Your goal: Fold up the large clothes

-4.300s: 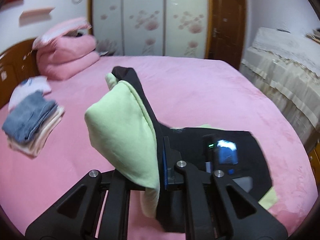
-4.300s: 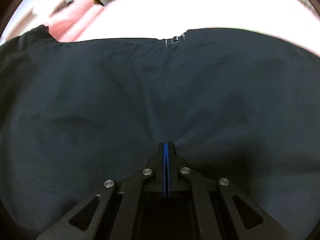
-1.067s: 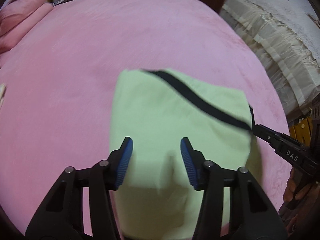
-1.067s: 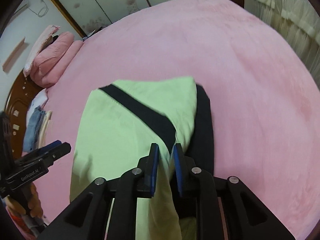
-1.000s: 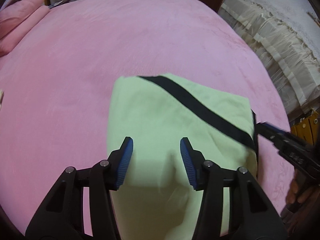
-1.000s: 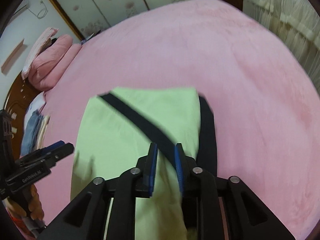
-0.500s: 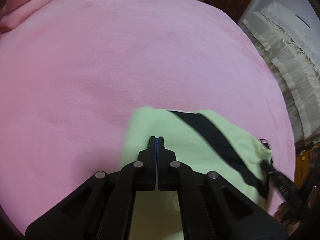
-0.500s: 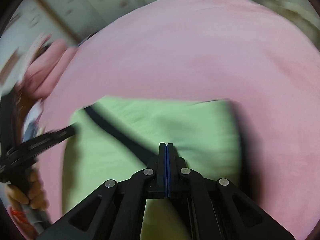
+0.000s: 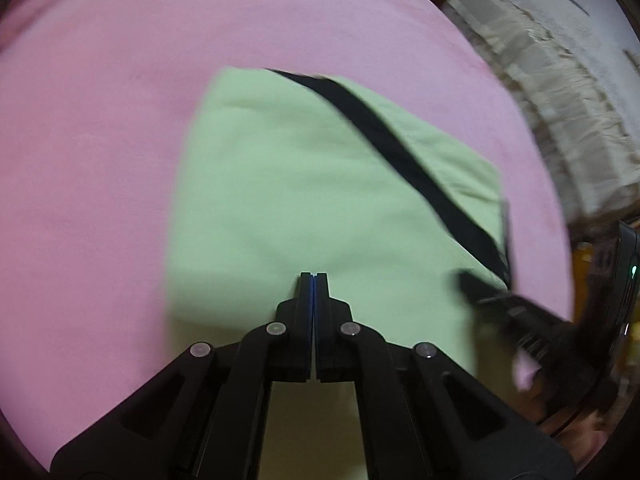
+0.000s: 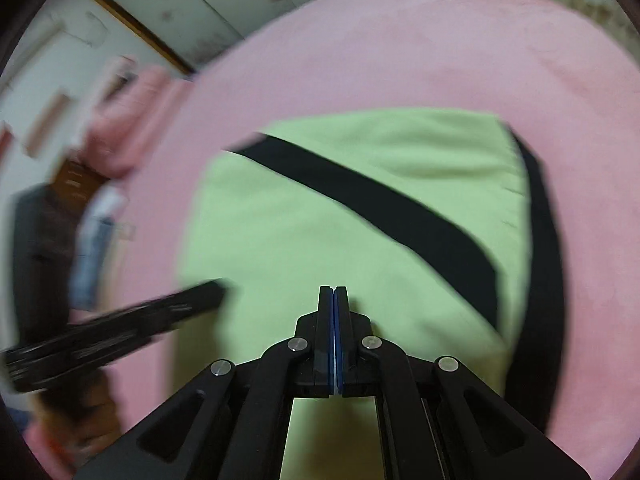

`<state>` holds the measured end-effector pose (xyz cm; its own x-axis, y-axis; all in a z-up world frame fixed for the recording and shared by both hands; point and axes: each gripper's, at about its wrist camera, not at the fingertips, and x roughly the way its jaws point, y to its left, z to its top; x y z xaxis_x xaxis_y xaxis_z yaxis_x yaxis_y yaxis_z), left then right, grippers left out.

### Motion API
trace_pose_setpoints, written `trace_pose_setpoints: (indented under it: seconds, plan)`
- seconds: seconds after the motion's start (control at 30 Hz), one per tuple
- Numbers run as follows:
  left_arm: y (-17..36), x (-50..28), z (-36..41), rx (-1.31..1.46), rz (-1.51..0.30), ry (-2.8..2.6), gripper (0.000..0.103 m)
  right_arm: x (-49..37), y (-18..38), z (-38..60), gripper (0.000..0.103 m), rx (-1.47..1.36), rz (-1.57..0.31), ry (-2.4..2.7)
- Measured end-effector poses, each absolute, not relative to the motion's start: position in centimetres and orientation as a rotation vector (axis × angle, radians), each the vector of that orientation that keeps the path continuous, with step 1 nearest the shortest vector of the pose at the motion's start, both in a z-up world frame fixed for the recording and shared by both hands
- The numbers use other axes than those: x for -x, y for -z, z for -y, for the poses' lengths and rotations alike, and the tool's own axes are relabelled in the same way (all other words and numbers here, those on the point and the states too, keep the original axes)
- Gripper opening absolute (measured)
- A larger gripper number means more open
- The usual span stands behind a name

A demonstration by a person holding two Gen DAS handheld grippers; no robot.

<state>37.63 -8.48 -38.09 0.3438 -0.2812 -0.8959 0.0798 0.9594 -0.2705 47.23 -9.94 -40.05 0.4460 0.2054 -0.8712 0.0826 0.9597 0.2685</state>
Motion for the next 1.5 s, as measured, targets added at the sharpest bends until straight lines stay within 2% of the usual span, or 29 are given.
trace_pose_setpoints:
  seconds: [0.17, 0.27, 0.37, 0.47, 0.57, 0.77, 0.93, 1.03, 1.13, 1.17, 1.2, 1.23, 1.27, 1.33, 1.37, 1.4, 1.5]
  plan:
    - [37.8, -37.4, 4.3, 0.239, -1.206, 0.130, 0.000, -44.7, 38.4, 16.5, 0.000, -0.329, -1.103, 0.217]
    - [36.6, -36.4, 3.8, 0.291, -1.244, 0.142, 0.000, -42.3, 36.2, 16.8, 0.000, -0.463, -1.080, 0.137]
    - [35.1, -34.3, 5.1, 0.330, -1.260, 0.218, 0.000, -41.2, 34.1, 16.2, 0.000, -0.472, -1.076, -0.068]
    - [35.2, -31.5, 6.9, 0.370, -1.327, 0.261, 0.000, -39.9, 34.8, 10.2, 0.000, -0.537, -1.169, -0.272]
    - [36.8, -28.8, 8.8, 0.319, -1.379, 0.243, 0.000, -38.2, 38.3, 7.1, 0.000, -0.476, -1.286, -0.277]
    - [37.5, -25.5, 5.6, 0.337, -1.339, 0.178, 0.000, -33.7, 40.6, 11.6, 0.000, -0.522, -1.311, -0.050]
    - [35.3, -24.1, 2.4, 0.297, -1.338, 0.078, 0.000, -31.6, 37.5, 11.7, 0.000, -0.348, -1.334, 0.157]
    - [33.9, -23.9, 2.8, 0.274, -1.335, 0.052, 0.000, -31.2, 35.7, 11.5, 0.000, -0.356, -1.345, 0.168]
    - [32.7, -23.7, 4.2, 0.221, -1.363, 0.046, 0.000, -31.6, 32.6, 9.2, 0.006, -0.320, -1.345, 0.149]
    - [32.2, -23.8, 4.4, 0.193, -1.375, 0.045, 0.002, -31.9, 31.0, 9.0, 0.008, -0.318, -1.344, 0.140]
    - [31.6, -23.7, 5.0, 0.156, -1.393, 0.048, 0.006, -31.8, 30.7, 8.8, 0.016, -0.318, -1.343, 0.132]
    - [31.1, -23.6, 5.7, 0.124, -1.410, 0.052, 0.009, -31.7, 29.7, 7.9, 0.028, -0.316, -1.336, 0.115]
    - [30.6, -23.5, 6.2, 0.100, -1.419, 0.057, 0.016, -29.8, 26.9, 8.3, 0.034, -0.313, -1.329, 0.104]
    - [29.4, -23.3, 7.3, 0.063, -1.415, 0.069, 0.033, -29.1, 23.8, 7.5, 0.048, -0.283, -1.313, 0.093]
    - [28.8, -23.3, 7.7, 0.050, -1.405, 0.075, 0.049, -29.4, 22.9, 6.8, 0.051, -0.271, -1.309, 0.085]
    - [28.1, -23.2, 8.1, 0.033, -1.392, 0.078, 0.060, -29.6, 22.1, 6.4, 0.057, -0.269, -1.310, 0.080]
    - [26.5, -23.0, 9.0, -0.024, -1.364, 0.082, 0.064, -30.3, 19.9, 4.9, 0.067, -0.268, -1.311, 0.071]
